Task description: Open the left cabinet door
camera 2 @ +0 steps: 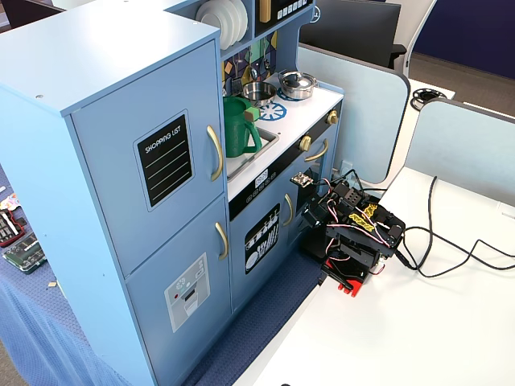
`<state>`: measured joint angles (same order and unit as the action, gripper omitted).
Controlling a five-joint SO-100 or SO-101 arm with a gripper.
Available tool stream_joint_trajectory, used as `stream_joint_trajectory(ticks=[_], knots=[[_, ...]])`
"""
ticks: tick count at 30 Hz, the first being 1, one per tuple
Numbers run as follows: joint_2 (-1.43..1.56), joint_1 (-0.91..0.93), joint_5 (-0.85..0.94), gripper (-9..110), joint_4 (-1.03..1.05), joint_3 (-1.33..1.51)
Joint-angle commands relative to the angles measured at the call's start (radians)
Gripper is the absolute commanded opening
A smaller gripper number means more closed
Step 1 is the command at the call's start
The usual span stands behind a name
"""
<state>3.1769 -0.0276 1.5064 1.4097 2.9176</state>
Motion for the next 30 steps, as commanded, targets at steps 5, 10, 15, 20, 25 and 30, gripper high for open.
stream_joint_trajectory(ticks=[5, 10, 15, 20, 25, 30], knots=[[0.002, -0.006, 0.002, 12, 0.123, 0.078], [0.002, -0.006, 0.009, 11, 0.123, 0.078], [0.002, -0.006, 0.006, 2, 0.123, 0.078], [0.000, -0.029, 0.005, 2, 0.098, 0.078], [-0.008, -0.112, 0.020, 7, -0.123, 0.051], [-0.133, -0.270, 0.018, 8, -0.430, -0.101]])
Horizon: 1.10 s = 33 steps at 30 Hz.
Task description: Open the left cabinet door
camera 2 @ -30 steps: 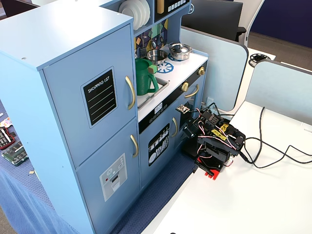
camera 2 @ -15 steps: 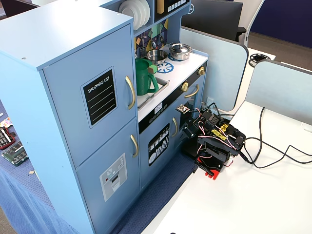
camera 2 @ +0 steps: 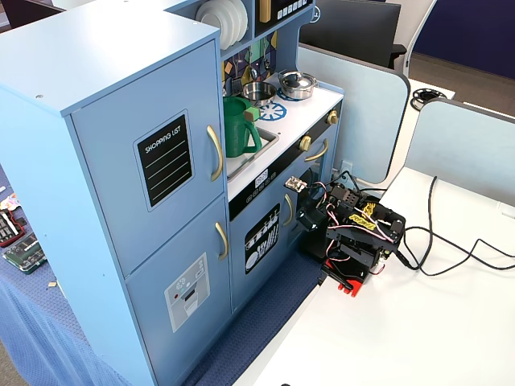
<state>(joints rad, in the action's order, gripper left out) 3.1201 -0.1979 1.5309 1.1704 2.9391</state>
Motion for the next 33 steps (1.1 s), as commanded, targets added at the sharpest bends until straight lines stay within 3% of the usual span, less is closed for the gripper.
stream_joint_trajectory(ticks=[1, 8, 14, 33], knots=[[-0.104, -0.129, -0.002, 9, -0.249, -0.161], [-0.261, -0.322, 0.041, 12, -0.696, -0.394], [-0.376, -0.439, 0.135, 14, -0.897, -0.565], [-0.775, -0.502, 0.221, 15, -0.999, -1.034]])
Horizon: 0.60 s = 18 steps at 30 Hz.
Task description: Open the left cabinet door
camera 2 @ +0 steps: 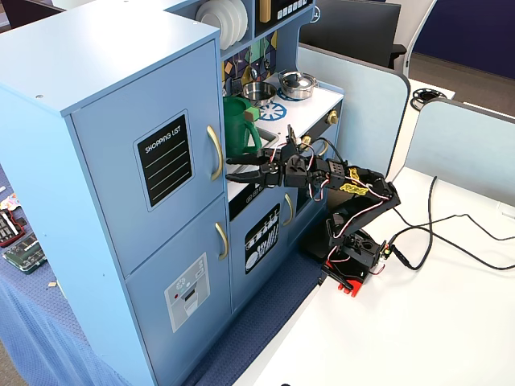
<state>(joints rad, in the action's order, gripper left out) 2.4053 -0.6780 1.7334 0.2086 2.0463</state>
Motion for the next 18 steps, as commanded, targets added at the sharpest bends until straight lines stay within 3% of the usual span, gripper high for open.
stream_joint_trajectory(ticks=[1, 9, 18], knots=[[-0.083, -0.026, 0.023, 14, -0.037, -0.166], [-0.152, -0.110, 0.067, 14, -0.041, -0.238], [-0.037, -0.341, 0.167, 13, 0.017, -0.160]])
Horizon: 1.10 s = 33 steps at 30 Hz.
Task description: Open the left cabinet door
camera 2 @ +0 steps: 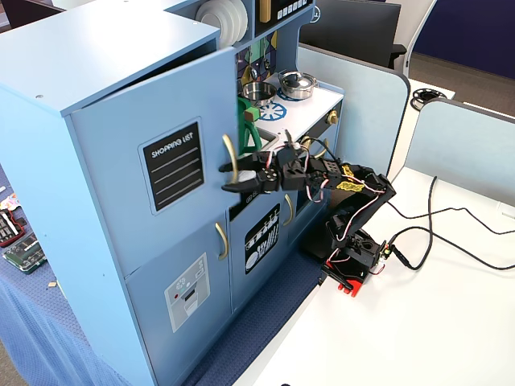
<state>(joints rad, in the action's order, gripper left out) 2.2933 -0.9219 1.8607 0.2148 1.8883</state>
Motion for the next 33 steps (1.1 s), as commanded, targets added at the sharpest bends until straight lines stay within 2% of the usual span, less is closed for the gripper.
stream_joint_trajectory(ticks=[1, 9, 22, 29, 33], knots=[[0.091, -0.121, 0.052, 13, 0.011, 0.011], [0.267, -0.178, 0.066, 13, 0.051, 0.160], [0.658, 0.077, -0.127, 13, 0.377, 0.368], [0.647, 0.224, -0.229, 12, 0.413, 0.371], [0.534, 0.275, -0.229, 12, 0.310, 0.368]])
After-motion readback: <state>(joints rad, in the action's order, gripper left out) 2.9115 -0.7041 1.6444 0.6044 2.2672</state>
